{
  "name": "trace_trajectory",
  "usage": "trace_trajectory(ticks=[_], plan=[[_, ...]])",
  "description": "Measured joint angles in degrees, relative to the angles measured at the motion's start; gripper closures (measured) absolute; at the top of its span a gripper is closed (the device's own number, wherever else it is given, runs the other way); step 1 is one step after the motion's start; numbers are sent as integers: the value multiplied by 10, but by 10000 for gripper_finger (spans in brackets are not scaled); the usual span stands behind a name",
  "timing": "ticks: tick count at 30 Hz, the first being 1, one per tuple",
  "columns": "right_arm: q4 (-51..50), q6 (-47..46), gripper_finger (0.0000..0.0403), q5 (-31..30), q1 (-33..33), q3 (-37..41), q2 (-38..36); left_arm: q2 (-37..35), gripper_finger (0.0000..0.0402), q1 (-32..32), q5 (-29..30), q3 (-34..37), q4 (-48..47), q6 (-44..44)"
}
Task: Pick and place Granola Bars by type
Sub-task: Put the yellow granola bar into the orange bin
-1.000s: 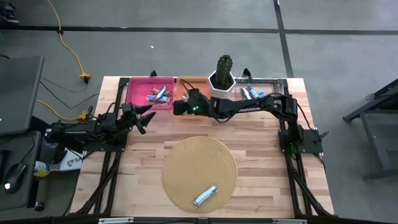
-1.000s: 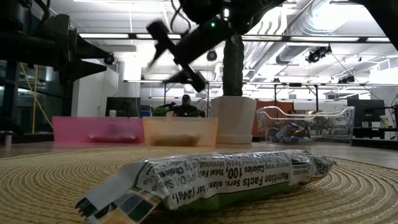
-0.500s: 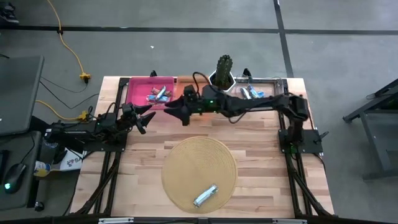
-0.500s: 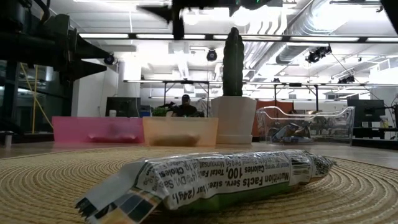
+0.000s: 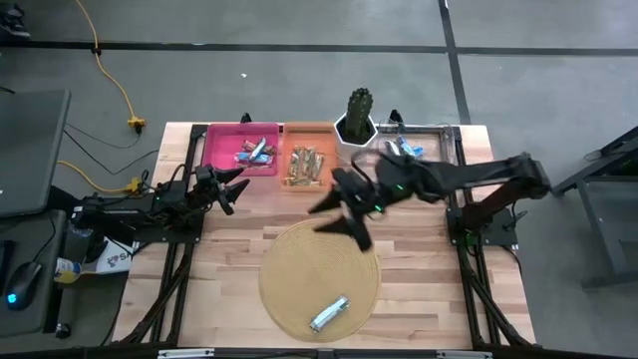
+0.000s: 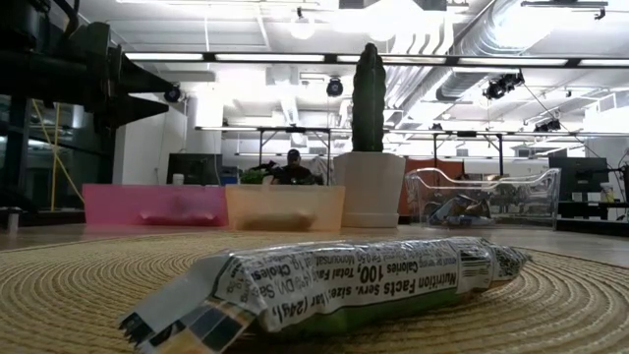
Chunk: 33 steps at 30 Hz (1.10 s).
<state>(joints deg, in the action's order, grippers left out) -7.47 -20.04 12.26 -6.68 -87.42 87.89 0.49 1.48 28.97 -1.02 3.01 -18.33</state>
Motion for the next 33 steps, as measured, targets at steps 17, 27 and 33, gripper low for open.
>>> trace_trajectory(ticks=[17, 27, 33], plan=[[-168, 135, 195, -260, -237, 0, 32, 0, 156, 0, 0, 0, 0, 0], [-167, 127, 195, -185, -249, 1, 141, 0, 156, 0, 0, 0, 0, 0], [-167, 137, 195, -141, -248, 1, 203, 0, 156, 0, 0, 0, 0, 0]])
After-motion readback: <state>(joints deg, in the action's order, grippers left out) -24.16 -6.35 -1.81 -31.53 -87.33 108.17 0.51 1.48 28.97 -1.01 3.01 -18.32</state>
